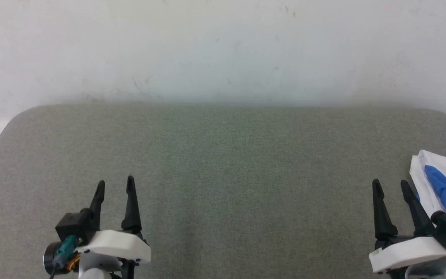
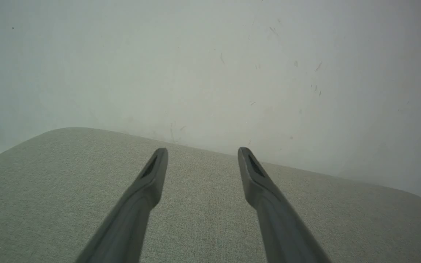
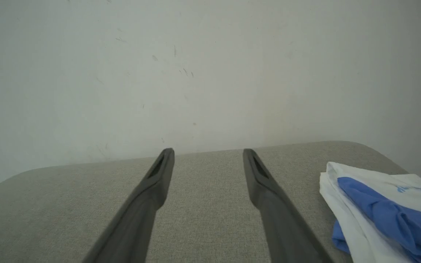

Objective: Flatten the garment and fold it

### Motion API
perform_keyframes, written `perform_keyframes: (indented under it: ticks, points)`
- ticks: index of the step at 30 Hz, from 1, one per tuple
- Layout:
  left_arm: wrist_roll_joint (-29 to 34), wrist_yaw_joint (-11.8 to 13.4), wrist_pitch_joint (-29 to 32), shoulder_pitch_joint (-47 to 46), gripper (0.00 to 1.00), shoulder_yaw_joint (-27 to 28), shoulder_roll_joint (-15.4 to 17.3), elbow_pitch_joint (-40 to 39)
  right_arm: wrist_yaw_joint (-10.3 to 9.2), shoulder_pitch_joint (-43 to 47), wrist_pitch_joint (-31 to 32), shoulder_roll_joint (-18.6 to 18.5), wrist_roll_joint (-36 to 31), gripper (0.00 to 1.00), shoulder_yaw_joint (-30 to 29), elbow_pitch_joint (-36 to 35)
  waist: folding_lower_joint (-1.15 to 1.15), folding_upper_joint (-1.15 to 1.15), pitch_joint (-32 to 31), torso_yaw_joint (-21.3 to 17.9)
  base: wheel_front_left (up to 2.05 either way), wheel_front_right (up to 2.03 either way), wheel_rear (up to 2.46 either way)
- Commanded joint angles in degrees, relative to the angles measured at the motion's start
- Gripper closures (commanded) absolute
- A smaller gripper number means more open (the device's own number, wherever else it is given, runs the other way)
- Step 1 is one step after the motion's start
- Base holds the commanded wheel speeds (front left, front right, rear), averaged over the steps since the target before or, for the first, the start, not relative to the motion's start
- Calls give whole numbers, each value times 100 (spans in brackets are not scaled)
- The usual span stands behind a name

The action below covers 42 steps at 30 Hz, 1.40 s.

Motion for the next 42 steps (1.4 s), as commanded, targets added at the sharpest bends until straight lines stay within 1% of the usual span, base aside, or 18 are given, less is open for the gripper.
perform_keyframes:
  ticks: [1,12,13,19,42]
  points:
    - [-33,42,-25,122,0,-24,-27,20,-11,87,-31,17,-40,0,13,10,0,0,-14,-4,0,0,0]
    - [-5,76,-26,186,0,-142,-40,162,-11,162,-31,17,-186,0,108,142,0,0,9,20,0,0,0]
    - [-5,64,-26,178,100,-159,-41,174,-11,155,-31,17,-184,100,118,144,0,0,18,23,0,0,0]
    - [-2,47,8,83,100,-140,-15,156,1,102,3,-4,-135,100,138,136,1,0,14,19,0,0,0]
    - [244,26,262,142,100,-124,-21,-104,-1,54,257,-1,-342,100,201,-35,1,0,79,-38,0,0,0]
